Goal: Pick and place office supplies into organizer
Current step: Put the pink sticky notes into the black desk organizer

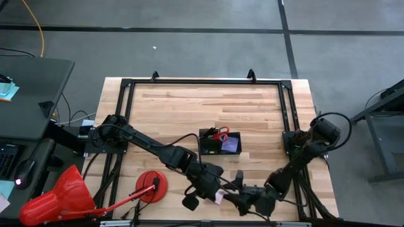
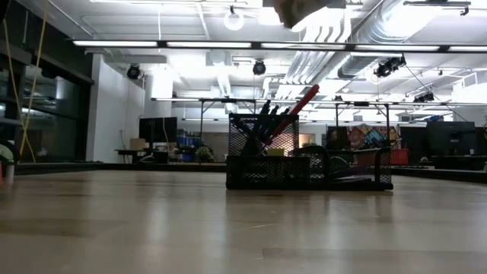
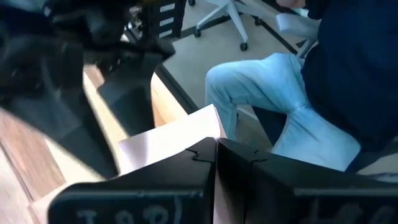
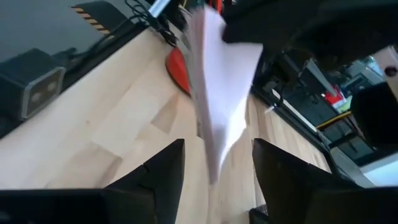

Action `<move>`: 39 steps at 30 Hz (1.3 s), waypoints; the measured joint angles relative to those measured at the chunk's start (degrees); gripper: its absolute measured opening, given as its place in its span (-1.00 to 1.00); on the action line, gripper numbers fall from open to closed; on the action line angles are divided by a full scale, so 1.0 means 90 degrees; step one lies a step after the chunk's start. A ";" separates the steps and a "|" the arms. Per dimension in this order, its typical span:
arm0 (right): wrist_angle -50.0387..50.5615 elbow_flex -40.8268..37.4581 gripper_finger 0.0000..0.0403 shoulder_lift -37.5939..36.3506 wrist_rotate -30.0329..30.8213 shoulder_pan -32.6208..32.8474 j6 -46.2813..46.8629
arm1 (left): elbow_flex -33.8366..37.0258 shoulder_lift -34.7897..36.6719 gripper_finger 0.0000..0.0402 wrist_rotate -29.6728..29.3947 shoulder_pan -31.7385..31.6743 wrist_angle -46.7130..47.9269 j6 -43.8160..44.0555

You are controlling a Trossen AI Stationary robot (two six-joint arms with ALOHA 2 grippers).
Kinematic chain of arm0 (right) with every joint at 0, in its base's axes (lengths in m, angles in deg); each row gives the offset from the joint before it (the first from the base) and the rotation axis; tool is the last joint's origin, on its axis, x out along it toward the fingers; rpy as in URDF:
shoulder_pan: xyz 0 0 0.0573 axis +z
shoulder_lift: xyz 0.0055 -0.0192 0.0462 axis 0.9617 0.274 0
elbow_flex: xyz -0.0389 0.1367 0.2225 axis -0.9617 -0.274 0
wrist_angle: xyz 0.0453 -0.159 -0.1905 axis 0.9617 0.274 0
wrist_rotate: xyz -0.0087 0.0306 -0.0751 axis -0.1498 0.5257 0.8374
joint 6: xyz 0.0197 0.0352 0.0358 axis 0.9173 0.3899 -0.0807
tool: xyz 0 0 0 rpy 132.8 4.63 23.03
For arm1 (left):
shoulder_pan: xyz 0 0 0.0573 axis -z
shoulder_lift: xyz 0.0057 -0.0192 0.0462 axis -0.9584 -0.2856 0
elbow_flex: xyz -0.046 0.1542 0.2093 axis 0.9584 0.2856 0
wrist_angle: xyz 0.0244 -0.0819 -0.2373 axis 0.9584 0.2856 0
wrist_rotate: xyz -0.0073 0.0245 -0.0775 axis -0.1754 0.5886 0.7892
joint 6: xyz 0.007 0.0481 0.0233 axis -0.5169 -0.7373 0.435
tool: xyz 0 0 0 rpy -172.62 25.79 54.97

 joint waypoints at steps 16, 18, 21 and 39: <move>-0.0245 0.0000 -0.92 0.0000 -0.0624 -0.0080 0.0069 | 0.0000 0.0000 -1.00 -0.0177 0.0000 0.0049 -0.0076; -0.0243 0.0000 -0.95 0.0000 -0.0376 -0.0044 0.0243 | 0.0000 0.0000 -0.99 -0.0190 0.0000 0.0074 -0.0020; 0.0060 0.0005 -0.97 0.0000 0.0078 0.0066 0.0617 | 0.0000 0.0000 -0.94 -0.0291 -0.0011 0.0310 0.0223; 0.2504 0.0002 -1.00 0.0002 0.2988 0.0540 0.3775 | 0.0052 -0.0002 -0.08 -0.2130 0.0363 0.2192 0.0928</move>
